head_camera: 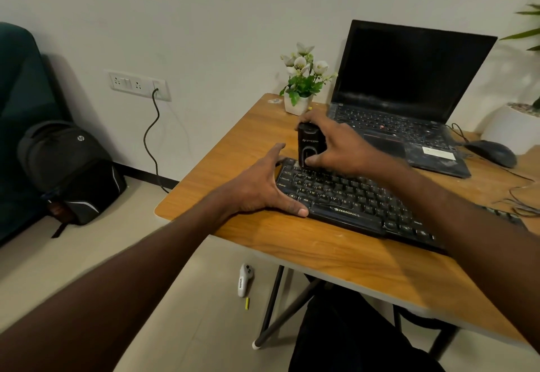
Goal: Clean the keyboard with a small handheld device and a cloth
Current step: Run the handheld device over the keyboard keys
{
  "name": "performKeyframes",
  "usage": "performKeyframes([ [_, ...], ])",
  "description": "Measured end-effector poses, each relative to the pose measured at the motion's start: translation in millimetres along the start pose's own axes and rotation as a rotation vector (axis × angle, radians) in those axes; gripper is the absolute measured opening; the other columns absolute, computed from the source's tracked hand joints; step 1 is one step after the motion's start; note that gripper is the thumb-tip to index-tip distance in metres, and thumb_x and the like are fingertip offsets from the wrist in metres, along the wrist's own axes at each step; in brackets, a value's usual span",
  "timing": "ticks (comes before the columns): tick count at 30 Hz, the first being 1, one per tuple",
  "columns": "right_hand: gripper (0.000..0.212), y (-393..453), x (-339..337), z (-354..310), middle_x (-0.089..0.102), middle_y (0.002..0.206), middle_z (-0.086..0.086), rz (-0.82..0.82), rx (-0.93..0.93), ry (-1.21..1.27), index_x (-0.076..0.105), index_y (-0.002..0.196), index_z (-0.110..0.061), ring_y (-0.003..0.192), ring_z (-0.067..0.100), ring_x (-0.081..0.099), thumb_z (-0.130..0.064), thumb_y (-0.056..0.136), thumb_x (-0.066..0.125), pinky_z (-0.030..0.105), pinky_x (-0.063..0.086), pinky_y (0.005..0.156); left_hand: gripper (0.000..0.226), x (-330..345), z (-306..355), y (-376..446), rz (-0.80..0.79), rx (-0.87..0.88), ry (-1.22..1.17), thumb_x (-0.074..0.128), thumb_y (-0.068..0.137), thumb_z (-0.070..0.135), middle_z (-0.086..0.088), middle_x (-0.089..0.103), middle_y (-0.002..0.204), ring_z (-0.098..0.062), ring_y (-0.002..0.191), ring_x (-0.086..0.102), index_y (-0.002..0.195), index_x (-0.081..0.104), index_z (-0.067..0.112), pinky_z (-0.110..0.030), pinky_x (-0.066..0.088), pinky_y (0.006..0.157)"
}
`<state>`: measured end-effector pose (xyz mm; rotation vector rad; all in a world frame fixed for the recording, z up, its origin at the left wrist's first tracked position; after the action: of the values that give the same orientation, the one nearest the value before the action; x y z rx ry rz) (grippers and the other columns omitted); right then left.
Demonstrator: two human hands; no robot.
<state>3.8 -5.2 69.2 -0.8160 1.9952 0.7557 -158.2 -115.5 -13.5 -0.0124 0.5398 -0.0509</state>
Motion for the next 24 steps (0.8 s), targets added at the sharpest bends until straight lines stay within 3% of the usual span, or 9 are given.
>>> performKeyframes([
  [3,0.077,5,-13,-2,0.055,0.129,0.005,0.009,0.02,-0.033,0.042,0.143,-0.027,0.11,0.021,0.058,-0.01,0.08,0.083,0.028,0.054,0.077,0.153,0,2,-1,-0.004,-0.015,0.018,0.107,0.053,0.049,0.005,0.039,0.165,-0.016,0.144,0.047,0.17,0.009,0.037,-0.045,0.041,0.124],
  [6,0.076,4,0,-3,0.055,0.126,0.002,0.08,0.012,0.079,0.042,0.14,-0.03,0.102,0.017,0.063,-0.01,0.08,0.084,0.017,0.054,0.064,0.15,0,4,-2,-0.015,-0.011,0.016,0.107,0.053,0.048,0.007,0.046,0.158,-0.013,0.139,0.052,0.169,0.014,0.036,-0.044,0.044,0.121],
  [9,0.081,1,-6,1,0.054,0.128,0.003,-0.075,0.025,0.01,0.038,0.146,-0.03,0.108,0.019,0.061,-0.012,0.081,0.082,0.025,0.056,0.074,0.145,0,8,-4,-0.008,-0.02,0.028,0.106,0.06,0.038,0.01,0.043,0.156,-0.011,0.138,0.049,0.17,0.012,0.029,-0.032,0.042,0.118],
  [11,0.082,6,-19,-1,0.049,0.123,0.0,-0.143,0.038,-0.129,0.037,0.148,-0.027,0.111,0.019,0.054,-0.01,0.082,0.082,0.029,0.051,0.078,0.144,-1,8,-4,0.002,-0.024,0.031,0.105,0.061,0.038,0.008,0.041,0.158,-0.012,0.14,0.046,0.171,0.011,0.029,-0.032,0.04,0.119],
  [14,0.077,6,-13,-6,0.051,0.121,0.0,-0.043,0.011,-0.073,0.041,0.143,-0.027,0.111,0.021,0.057,-0.011,0.08,0.083,0.024,0.05,0.074,0.145,-1,9,-5,0.002,-0.033,0.037,0.106,0.059,0.042,0.007,0.042,0.159,-0.013,0.14,0.047,0.17,0.014,0.031,-0.037,0.041,0.121],
  [16,0.077,1,-4,0,0.054,0.123,0.001,-0.013,0.009,0.033,0.041,0.142,-0.029,0.107,0.021,0.062,-0.011,0.08,0.083,0.021,0.052,0.07,0.141,0,9,-4,-0.007,-0.033,0.031,0.105,0.062,0.037,0.014,0.047,0.147,-0.008,0.133,0.051,0.169,0.015,0.028,-0.028,0.045,0.114],
  [18,0.082,0,-11,2,0.052,0.124,0.0,-0.101,0.048,0.0,0.037,0.146,-0.028,0.107,0.019,0.06,-0.01,0.08,0.083,0.023,0.053,0.072,0.139,0,10,-4,-0.013,-0.026,0.038,0.104,0.063,0.035,0.018,0.045,0.141,-0.007,0.132,0.051,0.169,0.015,0.027,-0.021,0.043,0.106],
  [21,0.083,13,-26,0,0.048,0.121,-0.001,-0.112,0.092,-0.102,0.038,0.147,-0.025,0.111,0.02,0.054,-0.009,0.079,0.083,0.029,0.051,0.077,0.144,-1,8,-4,-0.009,-0.034,0.035,0.105,0.06,0.04,0.011,0.043,0.151,-0.012,0.139,0.046,0.17,0.014,0.028,-0.029,0.042,0.114],
  [24,0.078,18,-11,0,0.051,0.123,0.002,0.053,0.092,0.101,0.043,0.14,-0.025,0.108,0.023,0.061,-0.008,0.077,0.085,0.021,0.054,0.066,0.148,0,8,-3,-0.012,-0.037,0.037,0.106,0.056,0.045,0.005,0.039,0.163,-0.015,0.143,0.045,0.17,0.013,0.032,-0.04,0.04,0.122],
])
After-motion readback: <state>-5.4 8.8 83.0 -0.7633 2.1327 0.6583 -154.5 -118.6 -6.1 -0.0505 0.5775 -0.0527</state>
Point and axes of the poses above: each hand's wrist, its own y-axis towards the middle knuckle, its own x-axis out of the palm, z = x × y, the point moved 3 cm from there along y, towards the middle knuckle
